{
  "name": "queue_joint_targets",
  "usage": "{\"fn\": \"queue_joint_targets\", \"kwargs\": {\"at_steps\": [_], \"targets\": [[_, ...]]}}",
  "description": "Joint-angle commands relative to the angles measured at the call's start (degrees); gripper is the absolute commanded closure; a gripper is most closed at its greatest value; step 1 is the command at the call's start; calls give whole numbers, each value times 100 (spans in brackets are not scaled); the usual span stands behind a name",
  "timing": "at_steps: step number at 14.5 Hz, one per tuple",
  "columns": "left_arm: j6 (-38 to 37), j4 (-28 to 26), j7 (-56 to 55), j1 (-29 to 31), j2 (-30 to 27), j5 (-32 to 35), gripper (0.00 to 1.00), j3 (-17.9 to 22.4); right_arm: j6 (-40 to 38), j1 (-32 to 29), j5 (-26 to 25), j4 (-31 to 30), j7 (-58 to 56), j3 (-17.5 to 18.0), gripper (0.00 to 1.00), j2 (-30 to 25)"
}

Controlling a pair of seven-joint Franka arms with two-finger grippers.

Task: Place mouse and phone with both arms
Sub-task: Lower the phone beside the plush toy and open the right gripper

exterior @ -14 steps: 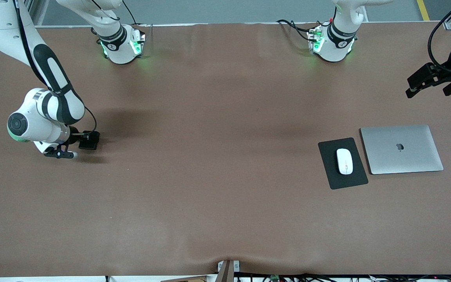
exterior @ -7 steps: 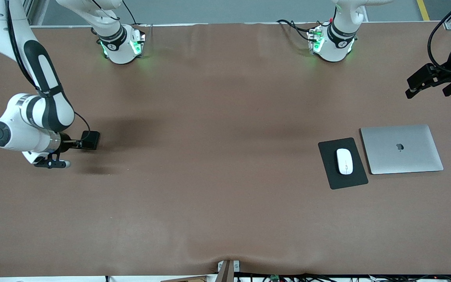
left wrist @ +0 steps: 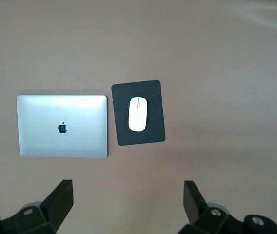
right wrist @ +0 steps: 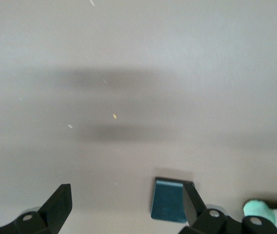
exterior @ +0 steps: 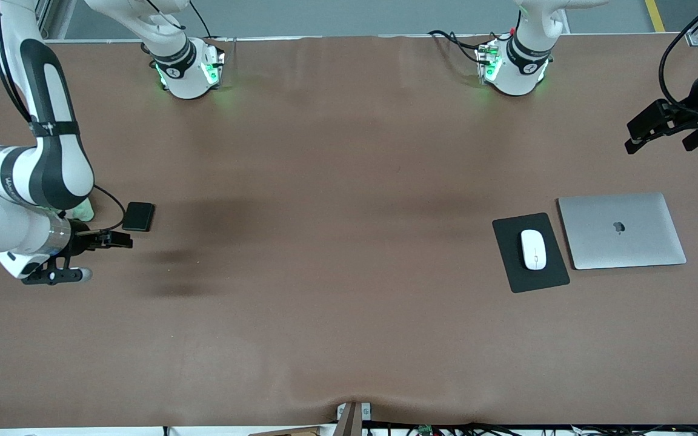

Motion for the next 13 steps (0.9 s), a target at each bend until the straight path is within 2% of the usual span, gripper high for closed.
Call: {"fn": "queue_joint_targets", "kwargs": {"at_steps": [1, 4, 8, 13], "targets": [[8, 114, -50, -5, 88, -79, 0, -19, -409, 30, -44, 794, -11, -8, 0, 226], [-27, 132, -24, 47, 52, -70, 0, -10, -1059, -40, -44, 1647, -11, 88, 0, 332], [-80, 132, -33, 56, 9, -70, 0, -10, -1553, -49, -79, 2720, -2, 106, 0, 306], [-80, 149, -15, 56, 17, -62, 0, -10, -2388, -14, -123, 2766, 15, 80, 0, -273]]}}
